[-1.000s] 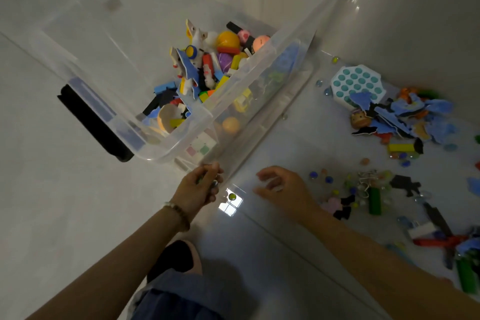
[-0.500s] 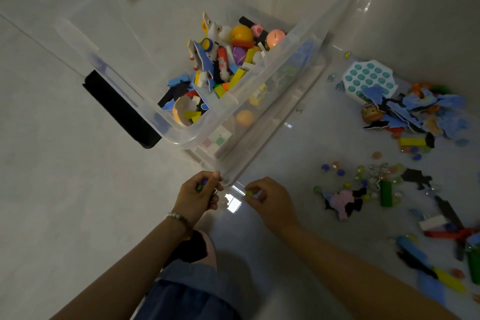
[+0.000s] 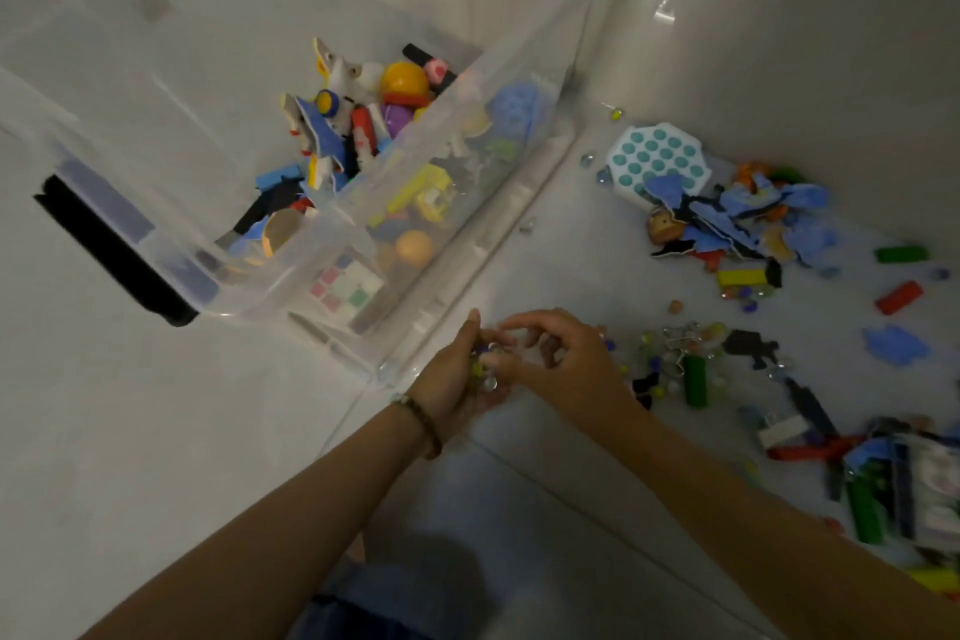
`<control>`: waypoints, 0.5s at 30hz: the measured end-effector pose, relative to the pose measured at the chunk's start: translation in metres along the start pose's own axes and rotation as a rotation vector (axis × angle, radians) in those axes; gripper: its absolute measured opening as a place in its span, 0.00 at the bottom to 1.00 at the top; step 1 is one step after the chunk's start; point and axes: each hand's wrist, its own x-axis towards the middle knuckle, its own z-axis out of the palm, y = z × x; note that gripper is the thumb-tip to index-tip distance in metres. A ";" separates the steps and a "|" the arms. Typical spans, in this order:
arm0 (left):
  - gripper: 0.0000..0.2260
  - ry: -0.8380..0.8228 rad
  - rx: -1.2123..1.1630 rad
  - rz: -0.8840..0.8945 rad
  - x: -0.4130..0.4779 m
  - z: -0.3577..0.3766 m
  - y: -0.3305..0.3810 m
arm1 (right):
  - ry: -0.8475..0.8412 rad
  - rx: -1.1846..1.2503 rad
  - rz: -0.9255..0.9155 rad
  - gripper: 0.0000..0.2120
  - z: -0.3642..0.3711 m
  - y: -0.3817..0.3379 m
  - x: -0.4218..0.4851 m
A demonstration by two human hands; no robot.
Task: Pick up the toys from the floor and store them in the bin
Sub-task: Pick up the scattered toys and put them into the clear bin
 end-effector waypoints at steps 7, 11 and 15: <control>0.15 0.130 0.045 0.041 0.015 0.014 0.005 | 0.095 -0.176 0.153 0.16 -0.076 0.055 0.004; 0.15 0.142 0.042 0.016 0.020 0.015 0.001 | 0.026 -0.218 0.107 0.17 -0.070 0.066 0.015; 0.14 0.152 0.047 -0.004 0.020 0.013 -0.003 | 0.070 -0.349 0.084 0.12 -0.059 0.072 0.024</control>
